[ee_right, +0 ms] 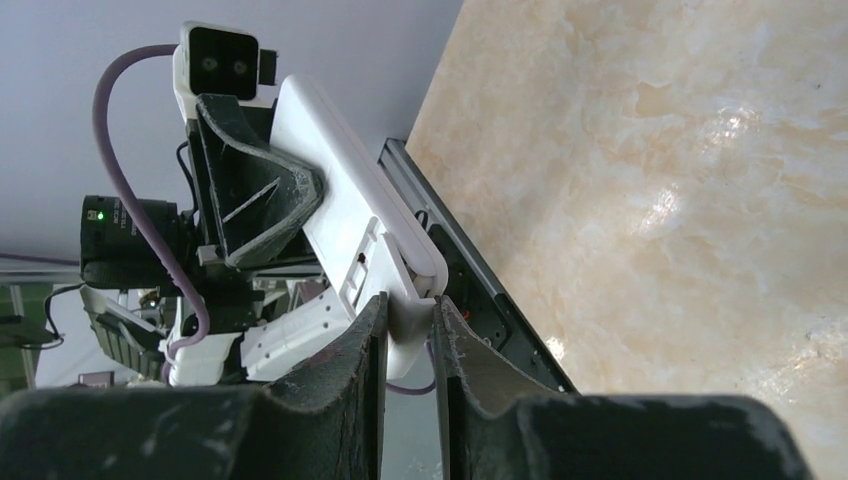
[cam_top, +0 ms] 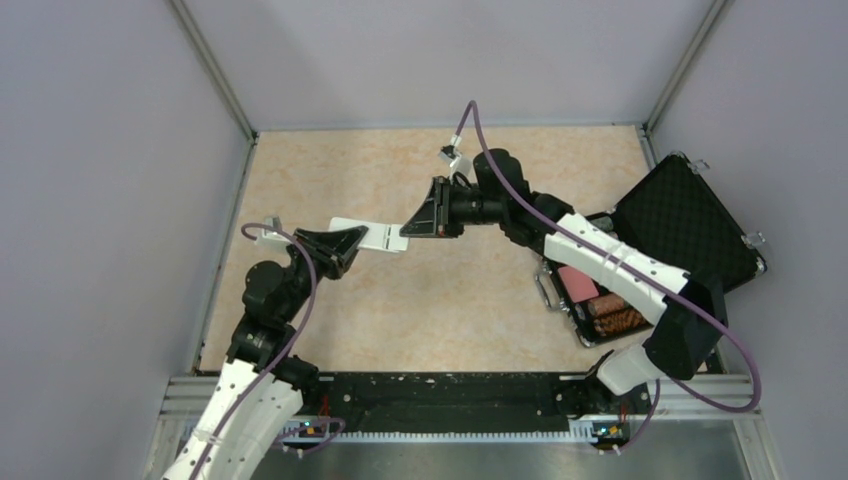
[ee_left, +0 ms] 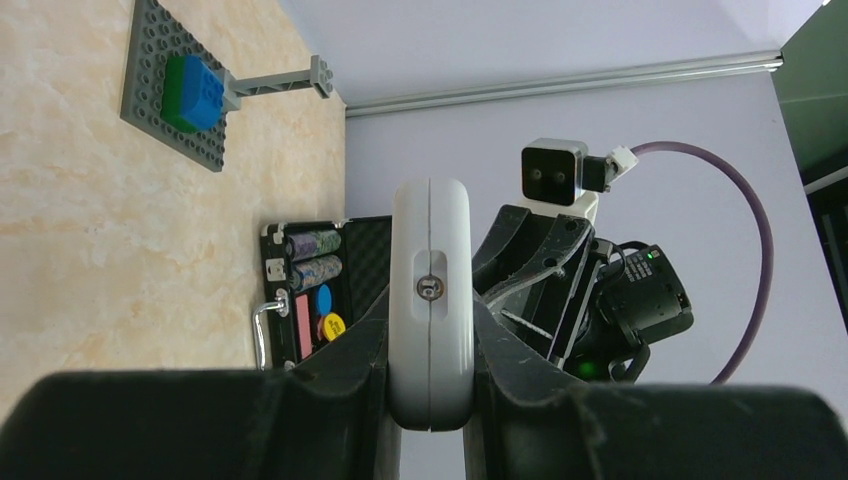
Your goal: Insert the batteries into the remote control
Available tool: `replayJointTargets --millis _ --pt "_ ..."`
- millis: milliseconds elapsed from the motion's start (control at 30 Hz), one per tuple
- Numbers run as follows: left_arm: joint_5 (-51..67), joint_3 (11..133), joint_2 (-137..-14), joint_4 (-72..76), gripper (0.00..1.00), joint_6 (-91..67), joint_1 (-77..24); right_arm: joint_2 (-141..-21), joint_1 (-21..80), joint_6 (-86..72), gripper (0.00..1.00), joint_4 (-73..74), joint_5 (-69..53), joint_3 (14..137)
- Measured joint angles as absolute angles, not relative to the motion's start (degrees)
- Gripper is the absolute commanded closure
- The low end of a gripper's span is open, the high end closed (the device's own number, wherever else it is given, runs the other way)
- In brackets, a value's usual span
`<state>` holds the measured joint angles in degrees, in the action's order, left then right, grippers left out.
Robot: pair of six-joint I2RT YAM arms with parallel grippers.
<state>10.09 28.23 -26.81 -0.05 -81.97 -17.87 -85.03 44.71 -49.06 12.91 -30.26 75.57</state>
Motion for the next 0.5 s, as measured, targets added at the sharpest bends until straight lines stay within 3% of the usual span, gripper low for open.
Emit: replayJointTargets --millis 233,500 --pt "10.1 28.4 -27.5 0.6 1.00 -82.0 -17.6 -85.3 43.8 -53.0 0.88 7.2 -32.5 72.6" --pt "10.3 28.4 -27.9 3.4 1.00 -82.0 -17.3 -85.3 42.5 -58.8 0.89 -1.1 -36.1 69.3"
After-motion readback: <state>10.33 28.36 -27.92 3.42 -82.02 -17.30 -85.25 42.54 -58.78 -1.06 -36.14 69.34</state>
